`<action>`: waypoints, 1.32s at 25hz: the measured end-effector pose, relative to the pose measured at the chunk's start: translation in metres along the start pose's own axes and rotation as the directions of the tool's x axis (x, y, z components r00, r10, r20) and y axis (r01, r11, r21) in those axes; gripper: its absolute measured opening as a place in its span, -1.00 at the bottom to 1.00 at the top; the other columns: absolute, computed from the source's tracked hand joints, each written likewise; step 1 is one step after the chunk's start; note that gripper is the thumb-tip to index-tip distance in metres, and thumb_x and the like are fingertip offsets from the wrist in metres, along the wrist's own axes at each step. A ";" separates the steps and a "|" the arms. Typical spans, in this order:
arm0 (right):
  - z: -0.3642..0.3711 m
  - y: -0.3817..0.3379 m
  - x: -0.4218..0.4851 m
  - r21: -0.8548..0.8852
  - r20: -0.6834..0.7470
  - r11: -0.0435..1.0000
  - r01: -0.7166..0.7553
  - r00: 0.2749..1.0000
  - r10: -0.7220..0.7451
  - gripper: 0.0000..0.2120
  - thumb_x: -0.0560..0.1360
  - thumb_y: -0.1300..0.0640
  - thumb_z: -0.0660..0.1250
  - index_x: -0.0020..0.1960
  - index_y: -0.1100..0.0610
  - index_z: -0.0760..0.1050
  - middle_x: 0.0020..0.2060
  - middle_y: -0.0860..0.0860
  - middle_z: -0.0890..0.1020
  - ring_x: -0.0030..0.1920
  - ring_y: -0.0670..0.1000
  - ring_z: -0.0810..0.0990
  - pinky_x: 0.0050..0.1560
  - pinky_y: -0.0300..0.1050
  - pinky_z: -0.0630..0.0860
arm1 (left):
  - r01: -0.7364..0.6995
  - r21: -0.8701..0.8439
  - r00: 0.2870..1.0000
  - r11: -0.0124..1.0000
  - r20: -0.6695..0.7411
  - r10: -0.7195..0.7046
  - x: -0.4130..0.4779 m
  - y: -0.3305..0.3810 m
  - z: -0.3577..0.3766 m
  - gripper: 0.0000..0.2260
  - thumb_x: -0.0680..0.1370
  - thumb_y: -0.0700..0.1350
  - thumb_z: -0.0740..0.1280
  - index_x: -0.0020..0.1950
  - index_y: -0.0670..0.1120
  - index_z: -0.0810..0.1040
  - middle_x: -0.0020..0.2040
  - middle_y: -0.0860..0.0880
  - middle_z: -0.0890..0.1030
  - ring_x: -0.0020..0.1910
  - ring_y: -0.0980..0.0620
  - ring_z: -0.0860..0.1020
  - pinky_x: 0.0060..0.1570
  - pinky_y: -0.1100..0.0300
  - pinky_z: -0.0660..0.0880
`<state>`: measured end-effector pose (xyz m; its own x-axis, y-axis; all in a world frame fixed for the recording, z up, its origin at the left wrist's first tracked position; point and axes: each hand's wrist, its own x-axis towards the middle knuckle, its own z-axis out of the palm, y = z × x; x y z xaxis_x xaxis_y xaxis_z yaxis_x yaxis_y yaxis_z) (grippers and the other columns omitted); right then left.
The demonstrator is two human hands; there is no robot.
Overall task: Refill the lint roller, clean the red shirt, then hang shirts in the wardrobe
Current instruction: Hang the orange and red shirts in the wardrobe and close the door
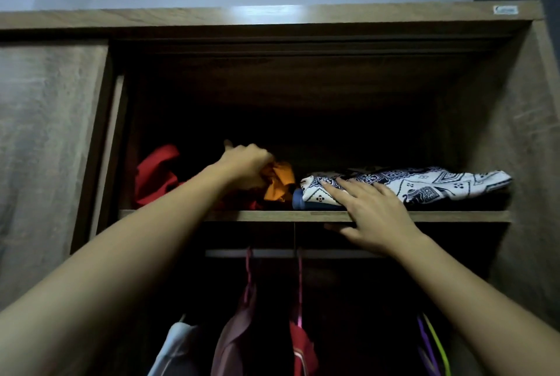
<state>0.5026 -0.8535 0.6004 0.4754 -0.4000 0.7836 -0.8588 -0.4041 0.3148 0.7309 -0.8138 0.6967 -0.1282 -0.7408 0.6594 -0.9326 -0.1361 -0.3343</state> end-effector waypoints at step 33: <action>-0.035 -0.133 -0.122 0.976 0.104 0.194 -0.104 0.995 0.009 -0.07 0.09 -0.35 0.50 0.37 -0.10 0.28 0.23 -0.17 0.52 0.22 -0.16 0.50 0.29 -0.07 0.45 | -0.188 -0.681 0.936 0.707 -0.343 -0.082 -0.250 0.012 -0.010 -0.62 0.17 0.15 0.32 -0.09 0.03 0.55 -0.26 0.08 0.60 -0.24 0.25 0.53 -0.21 0.21 0.48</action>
<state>0.5522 -0.7217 0.4813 0.4846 -0.4871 0.7266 -0.0298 -0.8393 -0.5428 0.7480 -0.6241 0.5345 -0.1593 -0.4564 0.8754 -0.8655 0.4912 0.0986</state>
